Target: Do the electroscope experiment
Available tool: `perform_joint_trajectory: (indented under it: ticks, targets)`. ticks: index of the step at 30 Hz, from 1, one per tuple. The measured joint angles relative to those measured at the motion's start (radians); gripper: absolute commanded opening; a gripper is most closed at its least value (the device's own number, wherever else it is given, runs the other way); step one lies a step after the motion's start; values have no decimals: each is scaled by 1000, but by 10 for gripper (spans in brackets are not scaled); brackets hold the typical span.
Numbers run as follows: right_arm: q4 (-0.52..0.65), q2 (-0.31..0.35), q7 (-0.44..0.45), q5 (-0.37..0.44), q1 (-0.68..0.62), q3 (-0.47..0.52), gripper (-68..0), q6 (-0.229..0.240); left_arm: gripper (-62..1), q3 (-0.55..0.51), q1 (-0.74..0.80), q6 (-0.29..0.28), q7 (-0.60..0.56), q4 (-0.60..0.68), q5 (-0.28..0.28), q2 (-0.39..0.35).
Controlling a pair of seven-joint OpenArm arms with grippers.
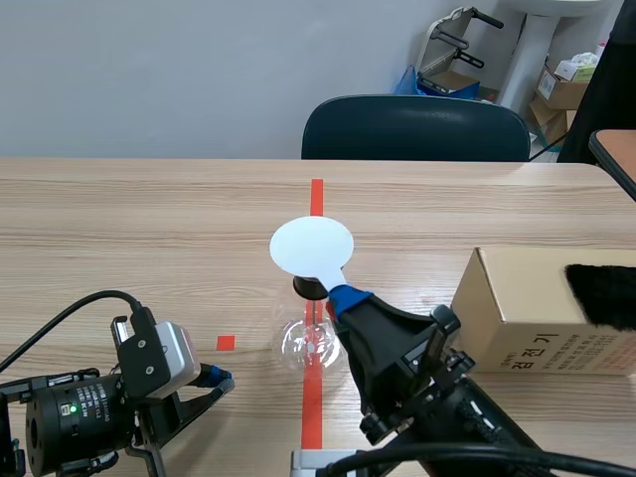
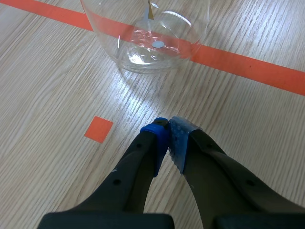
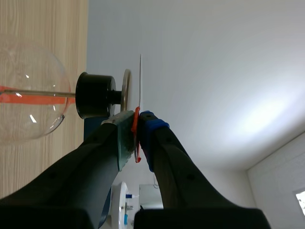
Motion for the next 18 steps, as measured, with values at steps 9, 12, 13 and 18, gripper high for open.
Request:
perform_joint_trajectory:
  ticks: [9,12,13,18]
  targets:
    - [0,0,-209,2,0,0,-665,0,-592,0,0,0,0,0,0,0]
    - [0,0,-299,3,0,0,-665,0,-592,0,0,0,0,0,0,3]
    - [0,0,-330,3,0,0,-665,0,-592,0,0,0,0,0,0,6]
    - [0,0,-449,4,0,0,-665,0,-592,0,0,0,0,0,0,14]
